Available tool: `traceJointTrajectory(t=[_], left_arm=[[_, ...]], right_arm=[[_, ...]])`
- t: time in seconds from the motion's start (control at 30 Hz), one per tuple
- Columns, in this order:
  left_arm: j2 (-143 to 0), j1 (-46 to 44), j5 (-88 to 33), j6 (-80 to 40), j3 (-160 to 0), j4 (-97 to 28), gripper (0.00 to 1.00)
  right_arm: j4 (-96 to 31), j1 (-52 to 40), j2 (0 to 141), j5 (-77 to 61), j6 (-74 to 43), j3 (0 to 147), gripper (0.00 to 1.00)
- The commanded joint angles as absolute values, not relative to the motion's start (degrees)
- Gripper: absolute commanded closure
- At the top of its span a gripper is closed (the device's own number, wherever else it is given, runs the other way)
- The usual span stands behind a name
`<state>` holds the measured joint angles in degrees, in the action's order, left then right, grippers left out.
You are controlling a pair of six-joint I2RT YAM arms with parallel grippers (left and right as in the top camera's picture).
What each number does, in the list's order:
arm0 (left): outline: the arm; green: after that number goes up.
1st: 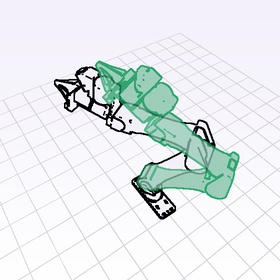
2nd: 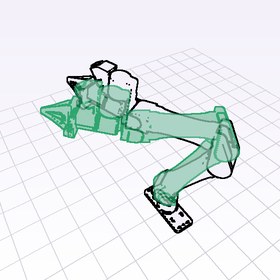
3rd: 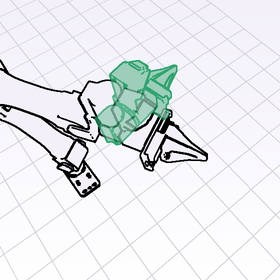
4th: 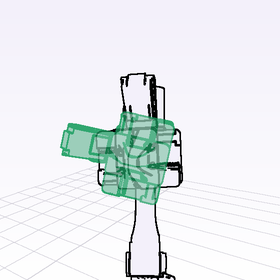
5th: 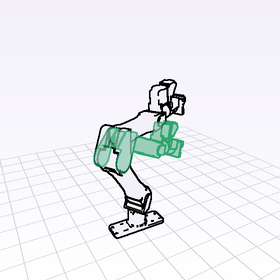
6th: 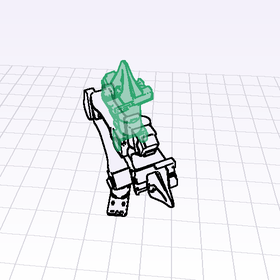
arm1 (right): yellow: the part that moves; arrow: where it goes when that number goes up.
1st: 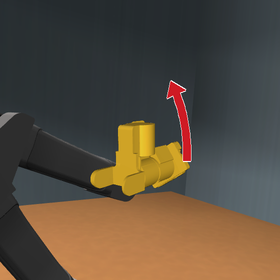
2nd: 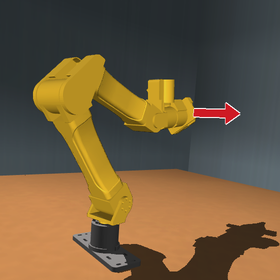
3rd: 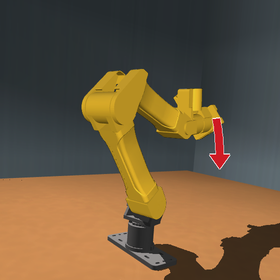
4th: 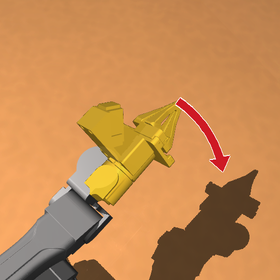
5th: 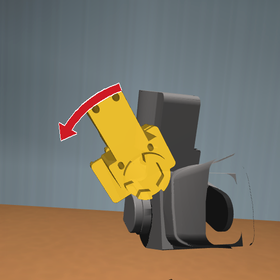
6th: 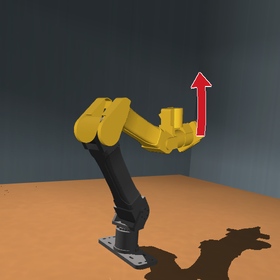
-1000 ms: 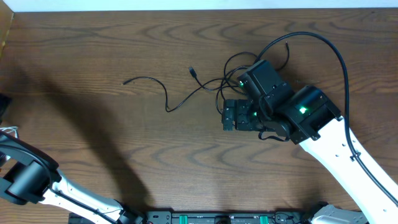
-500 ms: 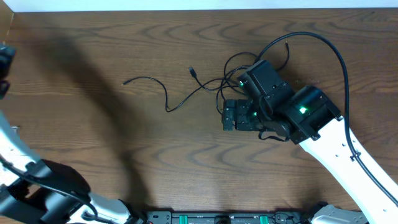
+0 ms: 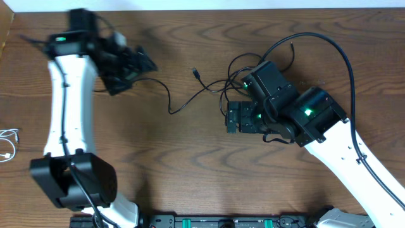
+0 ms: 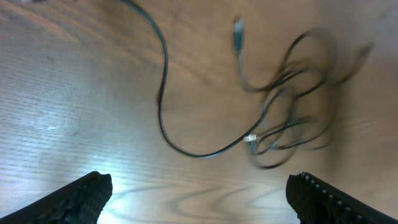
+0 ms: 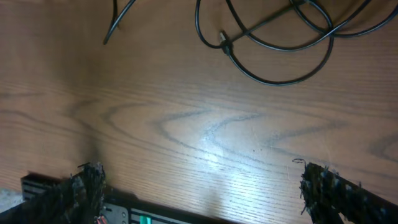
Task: Untangle cables
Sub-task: 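Move the left gripper back to the black cables at center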
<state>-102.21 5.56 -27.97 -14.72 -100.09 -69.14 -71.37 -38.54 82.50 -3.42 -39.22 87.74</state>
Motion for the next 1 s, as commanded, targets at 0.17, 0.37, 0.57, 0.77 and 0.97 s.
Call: traceJointTrajectory(t=[0.17,0.37,0.57,0.77,0.97], left_arm=[[-102.7,-6.4,-13.9,-12.7,-94.3,-67.9,0.05],[-102.7,-9.4,-13.8,-12.7,-91.0,-67.0,0.06],[-102.7,-9.7,-13.8,-12.7,-87.7,-66.8,0.05],[-102.7,-9.7,-14.2,-12.7,-84.2,-66.6,0.05],[-102.7,-9.7,-17.4,-12.7,-83.5,-65.0,0.05]], right_arm=[[-69.4,-38.9,82.7,-4.8,-39.1,88.1,0.01],[-69.2,-38.9,82.7,-4.5,-39.1,88.1,0.01],[-64.9,-38.9,82.7,-2.4,-39.1,88.1,0.01],[-64.6,-39.0,82.8,-2.5,-39.1,88.1,0.01],[-67.5,-39.0,82.8,-2.5,-38.2,88.1,0.01]])
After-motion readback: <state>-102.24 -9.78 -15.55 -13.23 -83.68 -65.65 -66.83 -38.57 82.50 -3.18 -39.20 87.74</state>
